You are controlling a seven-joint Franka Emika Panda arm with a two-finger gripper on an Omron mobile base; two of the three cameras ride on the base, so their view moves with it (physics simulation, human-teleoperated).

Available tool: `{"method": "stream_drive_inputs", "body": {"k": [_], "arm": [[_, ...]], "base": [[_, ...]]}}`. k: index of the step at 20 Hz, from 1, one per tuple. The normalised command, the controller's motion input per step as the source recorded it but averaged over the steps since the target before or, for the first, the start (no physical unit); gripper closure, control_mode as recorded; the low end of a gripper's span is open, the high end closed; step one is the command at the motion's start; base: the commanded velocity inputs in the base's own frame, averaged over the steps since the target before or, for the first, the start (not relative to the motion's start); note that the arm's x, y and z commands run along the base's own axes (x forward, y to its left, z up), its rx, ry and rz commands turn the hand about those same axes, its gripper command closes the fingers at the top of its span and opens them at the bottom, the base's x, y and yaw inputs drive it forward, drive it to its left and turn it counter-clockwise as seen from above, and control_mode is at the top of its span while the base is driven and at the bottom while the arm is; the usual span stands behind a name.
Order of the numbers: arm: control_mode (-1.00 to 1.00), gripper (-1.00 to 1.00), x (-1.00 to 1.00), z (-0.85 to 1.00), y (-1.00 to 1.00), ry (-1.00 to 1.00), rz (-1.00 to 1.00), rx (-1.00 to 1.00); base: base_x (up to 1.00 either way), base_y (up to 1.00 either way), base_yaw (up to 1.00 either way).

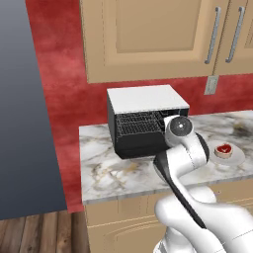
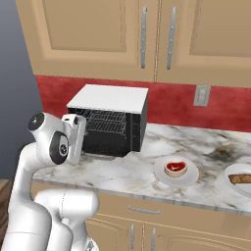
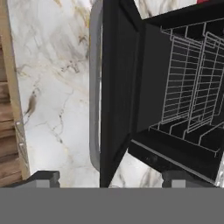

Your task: Open the toaster oven door. Place the baguette on the bottom rack in the toaster oven and place the steak on the top rack.

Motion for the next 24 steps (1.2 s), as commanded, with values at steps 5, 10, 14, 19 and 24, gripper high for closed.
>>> {"method": "stream_drive_inputs", "body": {"k": [5, 10, 14, 19, 24], "arm": [[-1.00, -1.00, 0.51, 0.26, 0.36, 0.00, 0.00, -0.08], [-1.00, -1.00, 0.16, -0.34, -0.01, 0.11, 0.00, -0.02], [-1.00, -1.00, 0.10, -0.73, -0.06, 0.28, -0.07, -0.02], [-1.00, -1.00, 0.11, -0.78, -0.11, 0.18, -0.10, 0.00], [-1.00, -1.00, 0.00, -0.65, -0.13, 0.10, -0.02, 0.01]], "base": [[0.00, 0.00, 0.00], [0.00, 0.00, 0.00], [0.00, 0.00, 0.00], [0.00, 0.00, 0.00], [0.00, 0.00, 0.00]]}}
